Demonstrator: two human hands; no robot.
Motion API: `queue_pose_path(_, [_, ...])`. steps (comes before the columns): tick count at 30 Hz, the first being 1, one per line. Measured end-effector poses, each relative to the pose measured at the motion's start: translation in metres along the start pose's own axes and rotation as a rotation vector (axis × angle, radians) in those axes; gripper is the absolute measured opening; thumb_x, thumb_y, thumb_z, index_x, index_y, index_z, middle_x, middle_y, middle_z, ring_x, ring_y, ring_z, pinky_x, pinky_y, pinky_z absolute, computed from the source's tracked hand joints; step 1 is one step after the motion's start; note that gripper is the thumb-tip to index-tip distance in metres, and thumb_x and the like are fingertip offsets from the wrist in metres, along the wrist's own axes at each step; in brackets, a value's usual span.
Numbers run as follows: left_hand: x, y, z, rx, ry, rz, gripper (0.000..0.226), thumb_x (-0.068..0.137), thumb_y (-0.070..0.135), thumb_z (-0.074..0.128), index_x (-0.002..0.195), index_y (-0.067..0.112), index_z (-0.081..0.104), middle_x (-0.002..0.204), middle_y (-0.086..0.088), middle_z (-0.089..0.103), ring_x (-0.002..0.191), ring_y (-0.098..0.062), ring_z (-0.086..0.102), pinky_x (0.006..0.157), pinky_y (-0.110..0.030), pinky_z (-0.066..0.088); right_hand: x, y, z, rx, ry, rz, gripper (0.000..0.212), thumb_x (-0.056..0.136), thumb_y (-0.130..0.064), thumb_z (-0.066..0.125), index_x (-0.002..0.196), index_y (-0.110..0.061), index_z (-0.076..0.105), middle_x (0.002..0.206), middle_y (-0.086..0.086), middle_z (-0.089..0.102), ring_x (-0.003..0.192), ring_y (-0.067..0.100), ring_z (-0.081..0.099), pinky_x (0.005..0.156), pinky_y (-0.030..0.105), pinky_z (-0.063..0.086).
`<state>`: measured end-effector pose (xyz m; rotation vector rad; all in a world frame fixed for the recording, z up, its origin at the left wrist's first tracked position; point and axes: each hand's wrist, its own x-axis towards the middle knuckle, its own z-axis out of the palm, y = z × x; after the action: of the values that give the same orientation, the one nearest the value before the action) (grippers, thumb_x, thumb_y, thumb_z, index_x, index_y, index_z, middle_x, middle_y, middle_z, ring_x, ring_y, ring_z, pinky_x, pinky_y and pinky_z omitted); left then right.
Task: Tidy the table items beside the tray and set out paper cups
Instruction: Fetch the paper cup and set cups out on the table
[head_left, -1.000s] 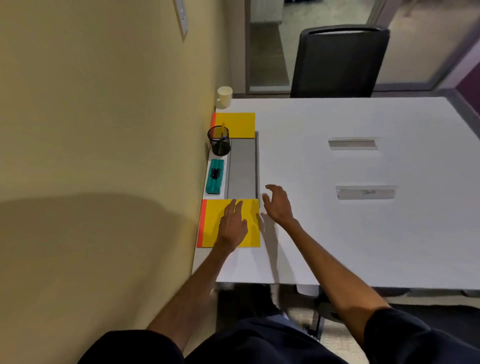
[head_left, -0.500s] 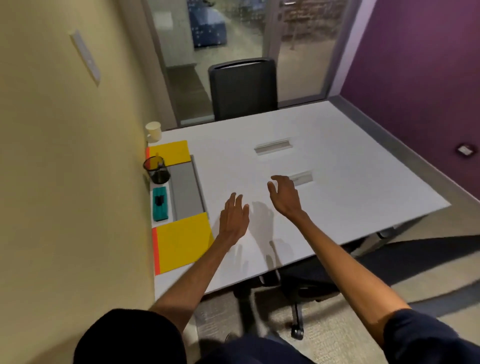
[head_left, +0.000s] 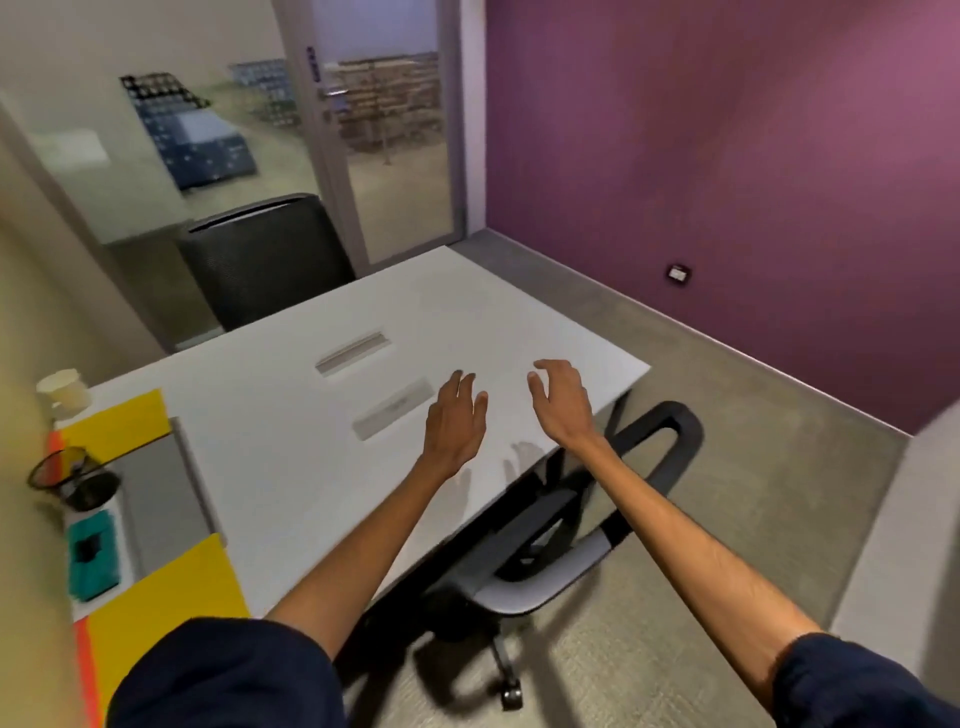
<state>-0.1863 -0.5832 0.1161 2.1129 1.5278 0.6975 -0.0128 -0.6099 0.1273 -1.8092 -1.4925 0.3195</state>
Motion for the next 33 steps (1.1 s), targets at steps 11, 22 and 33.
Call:
queue_pose_path(11, [0.055, 0.184, 0.129, -0.007, -0.096, 0.294, 0.052, 0.102, 0.043, 0.027, 0.144, 0.014, 0.035, 0.155, -0.009, 0.03, 0.142, -0.025, 0.028, 0.113, -0.043, 0.026, 0.012, 0.175, -0.165, -0.07, 0.33, 0.135, 0.027, 0.098, -0.031, 0.042, 0.116, -0.016, 0.055, 0.117, 0.006, 0.053, 0.111, 0.023, 0.049, 0.095, 0.043, 0.043])
queue_pose_path(22, [0.134, 0.302, 0.289, 0.095, -0.419, 0.513, 0.057, 0.101, 0.043, 0.034, 0.144, 0.005, 0.034, 0.151, -0.016, 0.035, 0.138, -0.029, 0.034, 0.113, -0.039, 0.027, 0.037, 0.342, -0.247, -0.155, 0.379, 0.375, 0.032, 0.099, -0.038, 0.04, 0.12, -0.018, 0.053, 0.122, 0.005, 0.052, 0.114, 0.022, 0.05, 0.095, 0.042, 0.043])
queue_pose_path(33, [0.294, 0.351, 0.415, 0.182, -0.395, 0.462, 0.067, 0.099, 0.051, 0.03, 0.147, 0.005, 0.026, 0.151, -0.015, 0.035, 0.14, -0.028, 0.03, 0.113, -0.046, 0.03, 0.198, 0.478, -0.277, -0.193, 0.254, 0.447, 0.039, 0.099, -0.04, 0.038, 0.125, -0.015, 0.052, 0.126, 0.005, 0.052, 0.118, 0.022, 0.048, 0.097, 0.041, 0.042])
